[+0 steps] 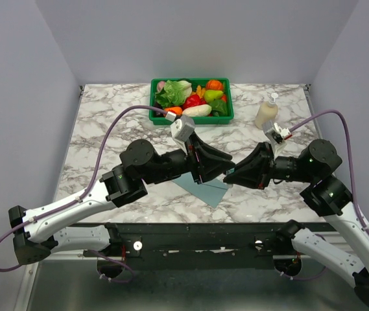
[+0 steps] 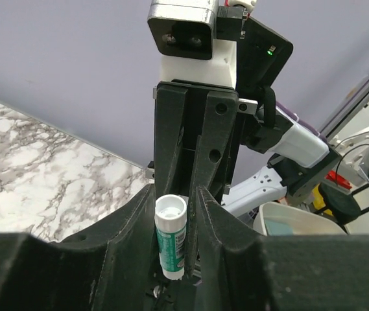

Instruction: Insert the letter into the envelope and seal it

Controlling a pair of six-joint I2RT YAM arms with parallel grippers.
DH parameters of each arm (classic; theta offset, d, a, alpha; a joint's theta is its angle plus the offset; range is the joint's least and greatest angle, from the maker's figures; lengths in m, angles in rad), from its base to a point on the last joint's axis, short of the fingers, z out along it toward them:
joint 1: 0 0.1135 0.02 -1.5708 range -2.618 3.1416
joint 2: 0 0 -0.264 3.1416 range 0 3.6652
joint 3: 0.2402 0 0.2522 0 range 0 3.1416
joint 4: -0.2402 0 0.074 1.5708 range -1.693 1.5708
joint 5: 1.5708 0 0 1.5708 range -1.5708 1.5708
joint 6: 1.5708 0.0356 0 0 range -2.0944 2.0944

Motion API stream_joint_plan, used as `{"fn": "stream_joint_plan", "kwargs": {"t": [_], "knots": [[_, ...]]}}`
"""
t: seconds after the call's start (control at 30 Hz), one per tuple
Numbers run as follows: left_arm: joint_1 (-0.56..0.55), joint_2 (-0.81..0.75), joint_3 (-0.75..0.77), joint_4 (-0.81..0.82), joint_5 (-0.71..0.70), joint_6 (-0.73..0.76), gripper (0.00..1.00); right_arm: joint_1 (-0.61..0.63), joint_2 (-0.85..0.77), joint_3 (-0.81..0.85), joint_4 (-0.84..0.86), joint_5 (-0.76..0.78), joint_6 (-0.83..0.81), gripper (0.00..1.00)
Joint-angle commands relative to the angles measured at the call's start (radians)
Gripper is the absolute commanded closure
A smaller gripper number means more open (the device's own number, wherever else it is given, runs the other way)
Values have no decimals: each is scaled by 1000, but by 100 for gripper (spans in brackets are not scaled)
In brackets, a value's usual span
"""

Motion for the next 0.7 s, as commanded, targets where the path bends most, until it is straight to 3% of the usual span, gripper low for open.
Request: {"fn": "stream_joint_plan", "kwargs": {"t": [0.0,0.23,0.37,0.5,0.6,0.63,0.67], "knots": [[2,2,-16,35,51,-20,60,1,-7,-3,3,19,11,99],[2,13,-30,44,62,-27,46,0,-10,1,3,19,11,99],[2,16,-36,40,54,-24,44,1,-10,3,3,17,11,99],[2,16,-39,41,54,-26,58,0,-8,1,3,14,11,99],[2,15,-37,40,55,-24,75,0,-8,0,3,14,9,99],[2,16,-36,37,55,-23,82,0,-8,1,3,14,9,99],[2,16,-33,34,55,-24,98,0,-8,1,3,16,9,99]]}}
